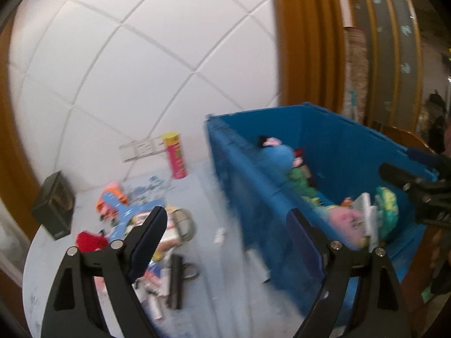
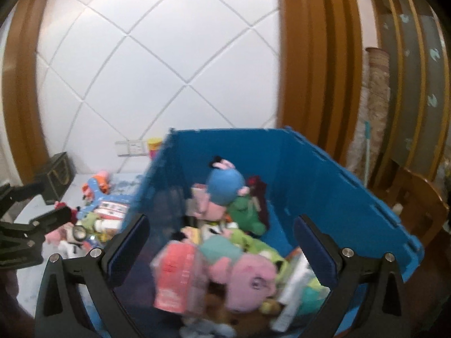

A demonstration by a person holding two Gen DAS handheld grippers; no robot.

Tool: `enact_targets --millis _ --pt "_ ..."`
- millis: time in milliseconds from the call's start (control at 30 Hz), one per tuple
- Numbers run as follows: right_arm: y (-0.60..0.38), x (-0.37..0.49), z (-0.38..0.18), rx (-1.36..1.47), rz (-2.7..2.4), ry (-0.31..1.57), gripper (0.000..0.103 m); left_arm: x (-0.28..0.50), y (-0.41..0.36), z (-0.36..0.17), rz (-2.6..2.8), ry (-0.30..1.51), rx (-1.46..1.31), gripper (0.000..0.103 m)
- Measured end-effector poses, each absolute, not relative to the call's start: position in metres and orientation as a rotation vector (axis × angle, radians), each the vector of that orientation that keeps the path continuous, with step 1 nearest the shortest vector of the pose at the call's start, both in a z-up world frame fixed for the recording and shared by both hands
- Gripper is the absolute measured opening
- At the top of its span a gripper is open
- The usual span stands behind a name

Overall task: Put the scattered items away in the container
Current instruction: 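Move both tools back over the table toward the plush toys, then grasp the pink pig plush with the left tool while the right tool grasps the white duck plush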

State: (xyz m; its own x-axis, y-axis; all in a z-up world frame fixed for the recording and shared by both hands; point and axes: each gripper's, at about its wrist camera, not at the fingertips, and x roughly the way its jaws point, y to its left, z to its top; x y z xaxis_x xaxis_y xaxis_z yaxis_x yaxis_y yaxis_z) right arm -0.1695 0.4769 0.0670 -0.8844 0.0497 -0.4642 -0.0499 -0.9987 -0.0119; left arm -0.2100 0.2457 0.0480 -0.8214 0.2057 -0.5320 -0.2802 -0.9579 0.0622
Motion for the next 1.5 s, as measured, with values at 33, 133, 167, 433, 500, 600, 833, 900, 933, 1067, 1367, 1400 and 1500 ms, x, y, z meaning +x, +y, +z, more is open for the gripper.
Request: enact_targets --millis 33,133,167,433,500,600,833,900,933,1067,1367,1400,1500 --pt "0.466 -0.171 0.067 -0.736 3.014 -0.003 0.103 -0.211 0.231 0.044 2.786 0.197 -0.803 0.087" --pt "0.433 -0.175 0.068 -0.728 3.045 -0.009 0.103 -0.213 0.189 0.031 2.833 0.178 -0.864 0.087" --pt "0.422 -0.177 0.068 -0.726 3.053 -0.012 0.103 -0.214 0.171 0.026 2.85 0.169 -0.889 0.087" --pt "0.322 -0.19 0.057 -0.724 3.073 -0.022 0.103 -0.219 0.05 -0.011 2.94 0.166 -1.07 0.087" --pt "0.297 -0.196 0.05 -0.749 3.078 -0.017 0.103 -0.22 0.021 -0.021 2.949 0.161 -1.114 0.087" --pt "0.265 -0.207 0.031 -0.834 3.081 0.005 0.103 -0.223 -0.013 -0.031 2.952 0.157 -1.157 0.087" --pt "0.206 -0.234 -0.032 -1.112 3.06 0.028 0.103 -0.24 -0.067 -0.072 2.908 0.122 -1.287 0.087" --pt "0.2 -0.245 -0.05 -1.193 3.033 0.029 0.103 -0.247 -0.073 -0.086 2.884 0.108 -1.341 0.087" --pt "0.198 -0.251 -0.058 -1.229 3.018 0.028 0.103 -0.252 -0.075 -0.093 2.874 0.105 -1.365 0.087" --pt "0.2 -0.277 -0.09 -1.371 2.956 0.014 0.103 -0.268 -0.073 -0.112 2.859 0.072 -1.433 0.087" --pt "0.219 -0.325 -0.148 -1.625 2.842 0.077 0.103 -0.312 -0.045 -0.148 2.77 0.038 -1.538 0.077" --pt "0.221 -0.329 -0.151 -1.642 2.845 0.088 0.103 -0.316 -0.047 -0.149 2.775 0.027 -1.551 0.077" --pt "0.219 -0.338 -0.157 -1.676 2.867 0.086 0.099 -0.326 -0.062 -0.149 2.828 0.011 -1.579 0.077"
